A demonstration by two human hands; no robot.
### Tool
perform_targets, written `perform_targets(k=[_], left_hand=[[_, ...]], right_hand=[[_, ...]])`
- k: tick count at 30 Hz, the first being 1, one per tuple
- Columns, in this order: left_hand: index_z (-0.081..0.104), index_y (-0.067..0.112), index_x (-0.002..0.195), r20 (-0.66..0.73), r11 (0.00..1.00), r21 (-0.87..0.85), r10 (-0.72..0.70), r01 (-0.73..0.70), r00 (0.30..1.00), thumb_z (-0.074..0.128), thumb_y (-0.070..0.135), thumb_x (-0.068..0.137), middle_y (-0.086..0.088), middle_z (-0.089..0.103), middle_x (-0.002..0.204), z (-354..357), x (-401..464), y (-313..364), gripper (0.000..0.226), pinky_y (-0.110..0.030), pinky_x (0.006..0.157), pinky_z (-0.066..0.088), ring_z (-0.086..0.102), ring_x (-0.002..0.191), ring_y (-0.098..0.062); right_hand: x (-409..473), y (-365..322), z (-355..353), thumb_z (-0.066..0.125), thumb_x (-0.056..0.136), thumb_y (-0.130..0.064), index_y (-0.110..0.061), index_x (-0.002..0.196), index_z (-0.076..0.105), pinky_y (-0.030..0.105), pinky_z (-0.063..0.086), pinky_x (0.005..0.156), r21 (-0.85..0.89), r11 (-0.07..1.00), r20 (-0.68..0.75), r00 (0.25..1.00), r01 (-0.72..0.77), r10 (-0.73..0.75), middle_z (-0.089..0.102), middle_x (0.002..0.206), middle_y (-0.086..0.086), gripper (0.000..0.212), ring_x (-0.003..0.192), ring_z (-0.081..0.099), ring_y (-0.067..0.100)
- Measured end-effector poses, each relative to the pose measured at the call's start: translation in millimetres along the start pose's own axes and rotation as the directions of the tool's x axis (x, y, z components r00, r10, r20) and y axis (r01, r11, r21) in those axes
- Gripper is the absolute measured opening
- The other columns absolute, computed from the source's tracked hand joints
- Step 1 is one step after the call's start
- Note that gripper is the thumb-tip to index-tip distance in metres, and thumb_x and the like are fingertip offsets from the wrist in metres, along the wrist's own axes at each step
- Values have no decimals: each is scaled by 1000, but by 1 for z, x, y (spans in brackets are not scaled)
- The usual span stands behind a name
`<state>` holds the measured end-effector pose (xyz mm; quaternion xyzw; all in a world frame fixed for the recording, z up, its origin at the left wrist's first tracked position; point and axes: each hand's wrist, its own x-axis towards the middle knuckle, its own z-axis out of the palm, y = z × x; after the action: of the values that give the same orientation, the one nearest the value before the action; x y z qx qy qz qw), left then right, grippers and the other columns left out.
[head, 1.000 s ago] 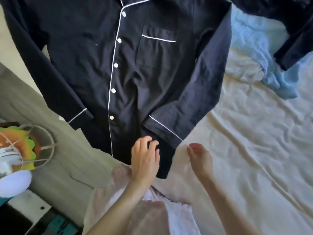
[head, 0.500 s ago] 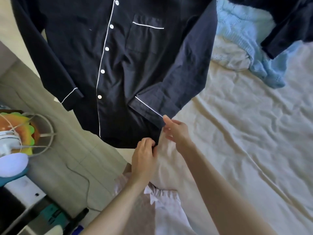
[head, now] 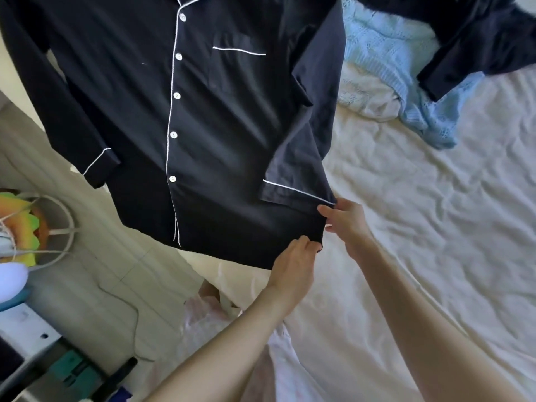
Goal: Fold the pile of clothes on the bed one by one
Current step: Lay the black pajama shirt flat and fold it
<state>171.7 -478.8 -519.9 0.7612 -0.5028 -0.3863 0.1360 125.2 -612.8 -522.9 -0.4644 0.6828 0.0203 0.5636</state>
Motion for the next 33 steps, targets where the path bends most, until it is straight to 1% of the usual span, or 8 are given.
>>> perform_targets(k=[5,11,16,20,23,25,28,33], left_hand=[[45,15,137,412,993,-44,-86,114,907,40,9,97,-4,45,133,-5,-8,-17,41,-33,95,43,50,117,-24],[50,15,132,-10,989,-48,-142,141,990,43,14,98,1,49,130,-33,-33,-63,35,-27,97,40,45,119,-15],[51,16,132,0,973,-165,-166,163,986,43,19,99,4,48,135,-44,-24,-67,34,-23,99,37,43,125,-13],[40,22,140,325,495,-718,-382,489,865,41,43,98,1,48,139,-73,11,-39,47,-33,102,42,49,121,-14],[49,23,128,549,68,-799,-327,598,770,49,56,89,-3,55,127,-105,36,-26,51,-45,98,44,53,117,-22],[61,16,114,572,-18,-801,-318,599,756,60,49,86,-7,64,116,-125,44,-25,44,-47,91,48,58,110,-24],[58,2,115,449,-1,-857,-492,515,746,71,20,82,-17,64,115,-153,45,-35,39,-44,82,55,64,100,-31],[64,9,104,32,444,-796,-647,410,762,71,9,80,-9,69,99,-211,26,-92,24,-38,84,53,66,95,-28]], right_hand=[[7,19,-7,51,87,-4,-11,91,63,32,49,65,-84,993,-118,990,-89,78,63,71,5,15,70,65,26],[-5,26,-26,43,86,-10,-16,86,51,22,24,44,-346,937,-374,923,-46,-93,47,63,-2,10,53,41,9],[-17,27,-44,44,87,-9,-15,93,56,30,28,53,-186,982,-493,862,26,-117,51,77,1,15,68,46,19],[-45,7,-29,51,90,-7,-15,91,63,6,35,59,-38,930,-421,838,365,-347,58,76,-8,14,71,55,-2],[-70,-22,1,53,91,0,-21,85,64,17,49,70,191,828,-221,845,527,-487,65,77,-5,25,75,62,4],[-84,-35,18,52,92,0,-26,86,66,22,54,70,302,802,-78,852,515,-518,70,80,-6,30,81,68,13],[-95,-37,33,53,93,-7,-28,88,66,19,54,69,299,860,90,885,413,-456,72,83,-10,26,84,69,11],[-90,-28,53,53,94,-26,-21,102,67,37,51,93,-6,963,214,941,271,-263,66,102,-8,16,100,62,13]])
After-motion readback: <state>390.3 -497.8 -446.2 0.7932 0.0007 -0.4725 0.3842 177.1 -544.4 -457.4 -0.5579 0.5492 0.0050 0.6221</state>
